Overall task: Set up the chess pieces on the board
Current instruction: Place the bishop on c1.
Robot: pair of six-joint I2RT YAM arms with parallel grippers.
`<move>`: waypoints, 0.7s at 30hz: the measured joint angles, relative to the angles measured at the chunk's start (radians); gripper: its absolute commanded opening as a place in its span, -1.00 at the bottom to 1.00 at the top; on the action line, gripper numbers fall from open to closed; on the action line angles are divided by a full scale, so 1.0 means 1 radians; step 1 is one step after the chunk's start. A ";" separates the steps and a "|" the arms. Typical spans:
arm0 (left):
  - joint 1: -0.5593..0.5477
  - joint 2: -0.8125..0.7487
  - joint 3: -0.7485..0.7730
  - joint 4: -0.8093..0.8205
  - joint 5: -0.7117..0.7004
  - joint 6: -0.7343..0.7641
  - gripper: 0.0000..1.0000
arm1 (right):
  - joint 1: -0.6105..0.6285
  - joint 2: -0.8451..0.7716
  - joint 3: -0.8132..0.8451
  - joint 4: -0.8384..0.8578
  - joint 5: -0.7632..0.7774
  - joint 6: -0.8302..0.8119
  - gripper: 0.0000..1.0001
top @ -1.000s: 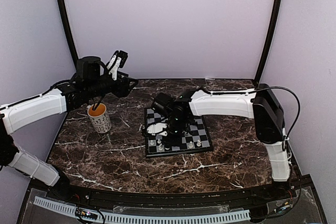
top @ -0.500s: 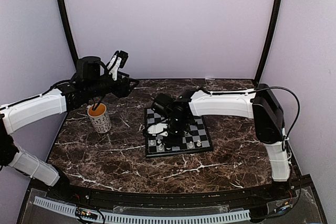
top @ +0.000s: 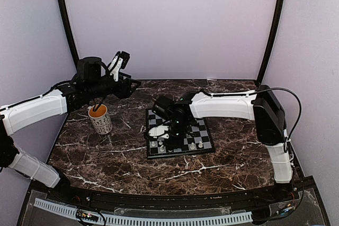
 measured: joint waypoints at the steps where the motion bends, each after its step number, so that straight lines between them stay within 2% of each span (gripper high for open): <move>1: 0.000 0.000 0.000 0.000 0.001 0.000 0.19 | 0.000 0.002 0.000 0.000 0.000 0.000 -0.62; 15: 0.000 0.000 0.000 -0.001 0.014 0.000 0.19 | 0.005 0.007 0.000 0.000 0.007 0.008 -0.39; 21: 0.000 0.000 0.000 -0.001 0.019 0.001 0.20 | 0.005 0.007 0.000 0.000 0.016 0.008 -0.17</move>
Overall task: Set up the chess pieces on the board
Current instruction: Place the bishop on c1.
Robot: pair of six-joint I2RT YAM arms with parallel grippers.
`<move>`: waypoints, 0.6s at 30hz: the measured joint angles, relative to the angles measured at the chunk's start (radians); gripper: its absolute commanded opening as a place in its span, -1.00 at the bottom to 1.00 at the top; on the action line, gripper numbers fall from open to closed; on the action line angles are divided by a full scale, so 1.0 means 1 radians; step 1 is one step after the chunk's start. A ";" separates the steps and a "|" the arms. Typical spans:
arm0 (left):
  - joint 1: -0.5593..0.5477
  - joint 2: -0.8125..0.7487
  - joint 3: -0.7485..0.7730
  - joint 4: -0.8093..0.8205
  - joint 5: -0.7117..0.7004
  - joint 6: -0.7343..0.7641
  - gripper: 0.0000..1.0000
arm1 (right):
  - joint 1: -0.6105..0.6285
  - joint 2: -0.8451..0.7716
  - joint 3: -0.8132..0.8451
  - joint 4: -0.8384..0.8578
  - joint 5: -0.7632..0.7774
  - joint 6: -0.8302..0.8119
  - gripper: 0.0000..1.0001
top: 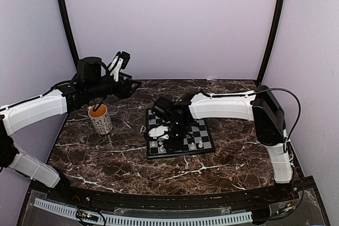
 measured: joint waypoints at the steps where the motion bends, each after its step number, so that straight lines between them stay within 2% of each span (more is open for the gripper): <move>1: 0.000 0.000 0.000 0.000 0.000 0.001 0.20 | 0.000 -0.001 0.000 0.000 0.003 -0.001 -0.15; 6: 0.000 0.008 0.000 -0.005 -0.005 0.023 0.23 | 0.000 -0.018 0.014 -0.016 0.024 -0.011 -0.10; 10: 0.000 0.032 0.000 -0.008 -0.020 0.041 0.24 | -0.009 -0.094 0.009 -0.023 0.023 -0.015 -0.10; 14: 0.000 0.060 0.000 -0.012 -0.011 0.034 0.23 | -0.049 -0.229 -0.064 0.011 0.005 -0.008 -0.24; 18: 0.000 0.088 0.011 -0.029 0.013 -0.001 0.16 | -0.169 -0.359 -0.217 0.103 0.006 0.029 -0.37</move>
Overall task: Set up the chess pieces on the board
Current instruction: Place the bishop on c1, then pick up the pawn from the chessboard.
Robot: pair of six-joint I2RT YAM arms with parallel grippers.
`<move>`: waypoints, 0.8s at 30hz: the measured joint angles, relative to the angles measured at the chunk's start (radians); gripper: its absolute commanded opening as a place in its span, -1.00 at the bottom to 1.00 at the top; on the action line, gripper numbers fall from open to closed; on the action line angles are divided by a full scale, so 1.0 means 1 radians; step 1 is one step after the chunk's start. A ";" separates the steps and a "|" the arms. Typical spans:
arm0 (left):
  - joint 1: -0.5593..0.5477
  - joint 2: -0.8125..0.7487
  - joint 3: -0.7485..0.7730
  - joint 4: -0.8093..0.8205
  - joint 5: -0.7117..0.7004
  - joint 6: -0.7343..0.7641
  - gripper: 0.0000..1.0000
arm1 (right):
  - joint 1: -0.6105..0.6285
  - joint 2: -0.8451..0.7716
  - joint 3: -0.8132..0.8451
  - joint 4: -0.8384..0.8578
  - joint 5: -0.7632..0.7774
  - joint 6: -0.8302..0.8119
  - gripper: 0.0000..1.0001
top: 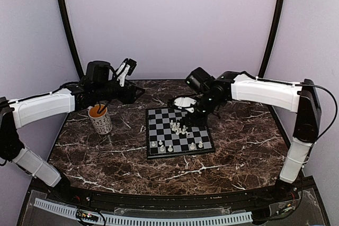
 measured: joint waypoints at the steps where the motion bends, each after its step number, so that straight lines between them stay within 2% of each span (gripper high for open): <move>1: 0.000 0.006 0.005 -0.003 0.004 -0.014 0.13 | -0.027 -0.016 -0.035 0.023 0.004 0.011 -0.37; 4: -0.001 0.023 0.029 -0.011 0.019 -0.068 0.11 | -0.092 -0.036 -0.157 0.110 0.025 0.050 -0.36; 8: -0.014 0.024 0.031 -0.011 0.031 -0.118 0.11 | -0.088 -0.013 -0.232 0.145 0.028 0.090 -0.34; 19: -0.047 0.029 0.031 -0.011 0.056 -0.171 0.11 | -0.079 0.113 -0.175 0.207 -0.002 0.153 -0.26; 24: -0.047 0.039 0.031 -0.011 0.059 -0.174 0.11 | -0.079 0.151 -0.129 0.204 -0.013 0.169 -0.31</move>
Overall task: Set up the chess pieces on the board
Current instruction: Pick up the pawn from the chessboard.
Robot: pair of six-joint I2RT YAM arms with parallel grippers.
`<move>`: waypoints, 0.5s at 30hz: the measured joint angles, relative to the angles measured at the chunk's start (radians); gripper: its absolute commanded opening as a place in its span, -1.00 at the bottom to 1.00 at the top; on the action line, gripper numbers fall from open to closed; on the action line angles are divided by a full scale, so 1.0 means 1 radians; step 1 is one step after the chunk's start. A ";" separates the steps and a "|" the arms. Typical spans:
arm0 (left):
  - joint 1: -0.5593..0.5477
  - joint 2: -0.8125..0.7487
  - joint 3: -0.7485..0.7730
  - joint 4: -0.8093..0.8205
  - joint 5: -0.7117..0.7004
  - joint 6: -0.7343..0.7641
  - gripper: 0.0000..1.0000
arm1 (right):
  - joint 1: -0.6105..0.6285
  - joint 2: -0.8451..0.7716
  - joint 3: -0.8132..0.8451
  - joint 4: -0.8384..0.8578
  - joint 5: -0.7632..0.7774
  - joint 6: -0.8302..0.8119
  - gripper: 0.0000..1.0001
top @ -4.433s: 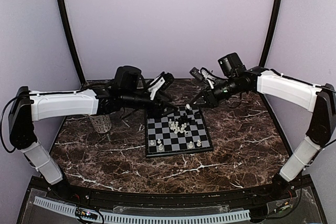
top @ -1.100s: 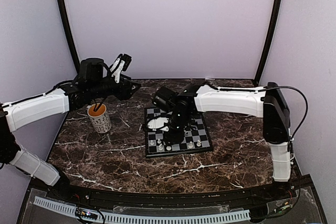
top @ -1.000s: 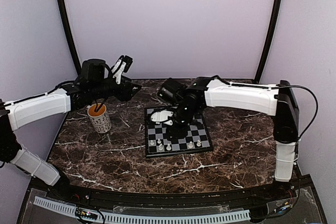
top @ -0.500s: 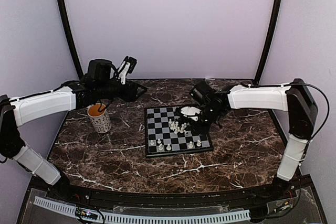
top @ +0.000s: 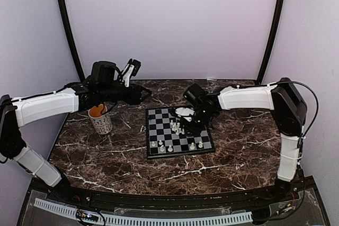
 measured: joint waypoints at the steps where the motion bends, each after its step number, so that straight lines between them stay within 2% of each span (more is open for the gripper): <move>1: 0.000 0.001 0.000 0.000 0.001 0.000 0.11 | 0.000 0.010 0.011 0.000 0.000 0.003 -0.32; 15: 0.000 0.012 0.000 0.013 0.019 0.000 0.11 | 0.000 0.053 0.037 -0.017 0.025 0.033 -0.34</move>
